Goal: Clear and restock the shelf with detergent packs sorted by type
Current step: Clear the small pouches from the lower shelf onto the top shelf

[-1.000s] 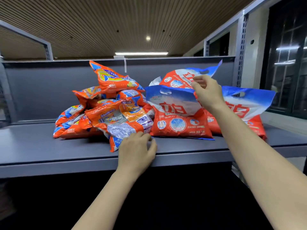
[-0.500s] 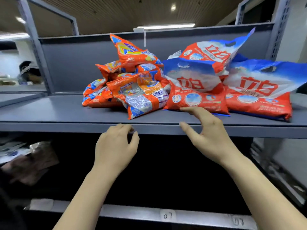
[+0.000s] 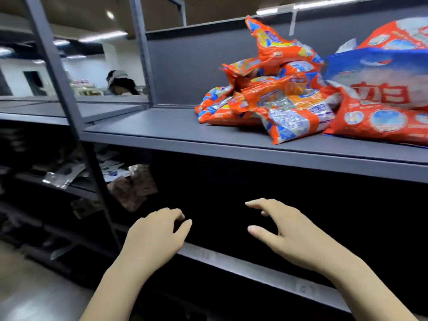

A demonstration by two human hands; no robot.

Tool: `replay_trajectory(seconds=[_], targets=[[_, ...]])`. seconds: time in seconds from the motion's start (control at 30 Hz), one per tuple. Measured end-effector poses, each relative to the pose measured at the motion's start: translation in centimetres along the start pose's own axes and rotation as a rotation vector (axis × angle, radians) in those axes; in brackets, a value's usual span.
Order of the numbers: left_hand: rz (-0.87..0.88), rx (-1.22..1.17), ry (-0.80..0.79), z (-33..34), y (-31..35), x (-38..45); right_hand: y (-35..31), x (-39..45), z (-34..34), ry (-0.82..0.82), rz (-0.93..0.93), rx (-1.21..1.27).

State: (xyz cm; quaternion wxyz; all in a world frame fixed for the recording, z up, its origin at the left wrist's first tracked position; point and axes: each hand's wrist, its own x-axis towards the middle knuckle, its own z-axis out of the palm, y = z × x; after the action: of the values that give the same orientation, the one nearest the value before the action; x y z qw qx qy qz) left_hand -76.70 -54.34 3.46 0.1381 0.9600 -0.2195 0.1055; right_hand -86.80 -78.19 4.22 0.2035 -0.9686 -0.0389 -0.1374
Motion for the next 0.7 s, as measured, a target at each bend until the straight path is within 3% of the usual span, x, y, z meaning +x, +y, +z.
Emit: replay_trajectory(seconds=[0.17, 0.7], targets=[[-0.075, -0.026, -0.073, -0.7, -8.6, -0.7, -4.8, 4.1, 5.7, -0.134, 0.032, 0.025], [-0.160, -0.021, -0.131, -3.3, -38.0, 2.5, -24.0, 20.1, 22.7, -0.248, 0.055, 0.098]])
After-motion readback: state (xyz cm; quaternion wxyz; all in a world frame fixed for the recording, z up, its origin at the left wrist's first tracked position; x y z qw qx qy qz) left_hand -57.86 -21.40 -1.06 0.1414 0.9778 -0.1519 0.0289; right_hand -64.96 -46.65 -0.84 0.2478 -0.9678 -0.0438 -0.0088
